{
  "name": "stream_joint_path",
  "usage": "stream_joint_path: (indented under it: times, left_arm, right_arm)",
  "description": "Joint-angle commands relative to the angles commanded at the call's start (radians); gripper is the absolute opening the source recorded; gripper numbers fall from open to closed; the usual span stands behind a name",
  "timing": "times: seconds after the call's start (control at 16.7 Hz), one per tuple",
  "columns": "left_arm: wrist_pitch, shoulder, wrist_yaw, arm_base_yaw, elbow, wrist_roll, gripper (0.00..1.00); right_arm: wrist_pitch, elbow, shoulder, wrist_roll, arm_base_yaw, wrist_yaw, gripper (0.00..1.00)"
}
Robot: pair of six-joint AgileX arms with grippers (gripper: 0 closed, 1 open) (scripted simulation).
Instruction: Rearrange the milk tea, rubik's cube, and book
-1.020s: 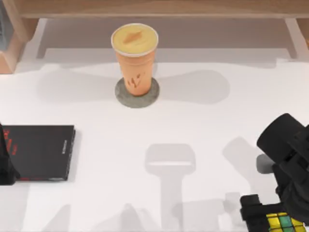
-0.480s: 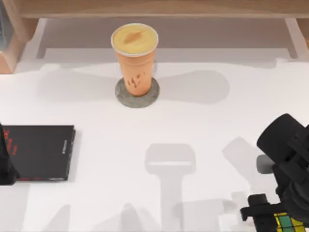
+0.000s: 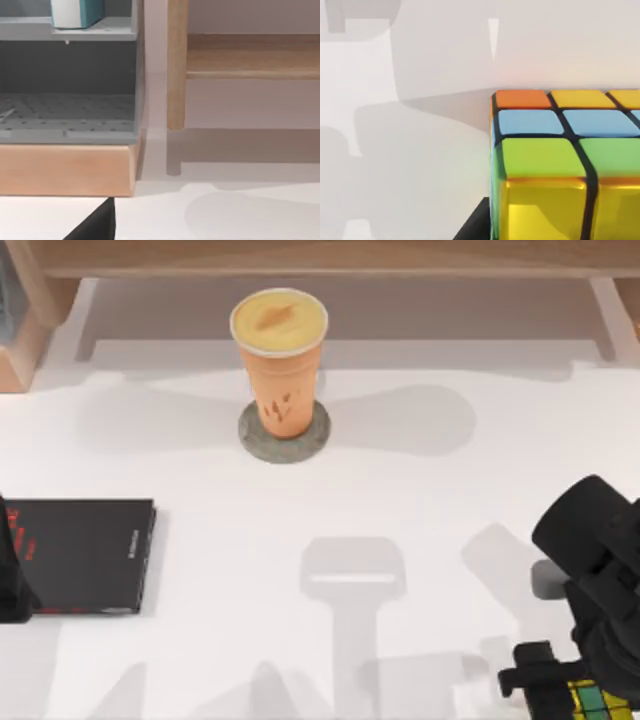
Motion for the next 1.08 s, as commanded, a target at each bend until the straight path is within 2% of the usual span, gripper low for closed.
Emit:
stream_joint_path:
  times: [0.6, 0.9, 1.08]
  left_arm:
    - [0.000, 0.000, 0.000, 0.000, 0.000, 0.000, 1.00]
    - [0.000, 0.000, 0.000, 0.000, 0.000, 0.000, 1.00]
    - [0.000, 0.000, 0.000, 0.000, 0.000, 0.000, 1.00]
  right_arm:
    - [-0.140, 0.086, -0.057, -0.001, -0.002, 0.001, 0.00]
    - [-0.126, 0.096, -0.047, -0.005, -0.003, 0.008, 0.00]
    - [-0.035, 0.189, -0.008, -0.047, -0.013, 0.060, 0.00]
